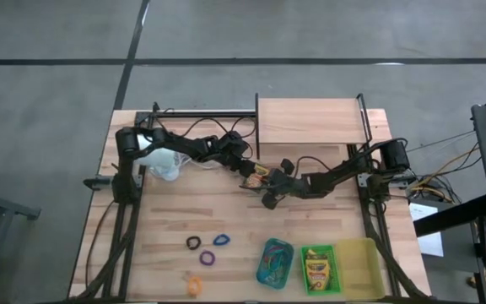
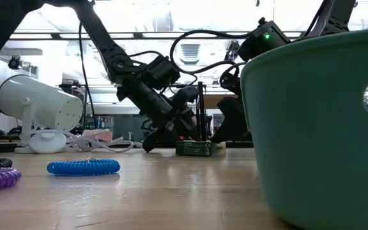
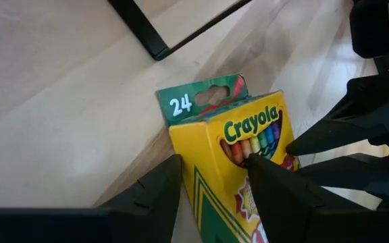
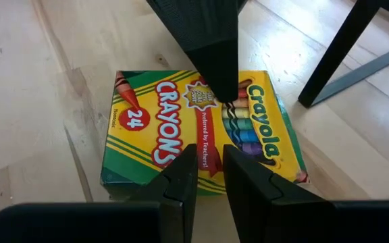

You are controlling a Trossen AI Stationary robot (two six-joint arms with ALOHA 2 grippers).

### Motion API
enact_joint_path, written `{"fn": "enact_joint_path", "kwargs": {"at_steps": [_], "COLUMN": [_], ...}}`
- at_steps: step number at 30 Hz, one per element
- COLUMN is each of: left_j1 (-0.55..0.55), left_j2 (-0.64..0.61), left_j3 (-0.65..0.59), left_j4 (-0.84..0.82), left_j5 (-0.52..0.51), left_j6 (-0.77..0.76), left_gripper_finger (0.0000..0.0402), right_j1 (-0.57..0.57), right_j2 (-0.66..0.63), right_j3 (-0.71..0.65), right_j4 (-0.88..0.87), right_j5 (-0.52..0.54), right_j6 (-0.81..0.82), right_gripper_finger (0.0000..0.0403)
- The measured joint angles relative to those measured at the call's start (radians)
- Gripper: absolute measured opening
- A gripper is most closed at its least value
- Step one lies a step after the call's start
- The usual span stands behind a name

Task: Pick & Place Office Desk Supplies
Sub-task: Put the crayon box into the green bin

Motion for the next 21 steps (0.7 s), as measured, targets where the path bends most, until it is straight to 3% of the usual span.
{"fn": "enact_joint_path", "kwargs": {"at_steps": [21], "left_j1": [-0.003], "left_j2": [-0.004], "left_j3": [0.001], "left_j4": [-0.024], "left_j5": [-0.017], "left_j6": [0.011], "left_gripper_finger": [0.0173], "right_j1": [0.000], "right_j2": [-0.054], "right_j3": [-0.004], "right_j4": [0.031], "right_j5": [0.012], "right_j6": [-0.078], "right_gripper_finger": [0.0068]}}
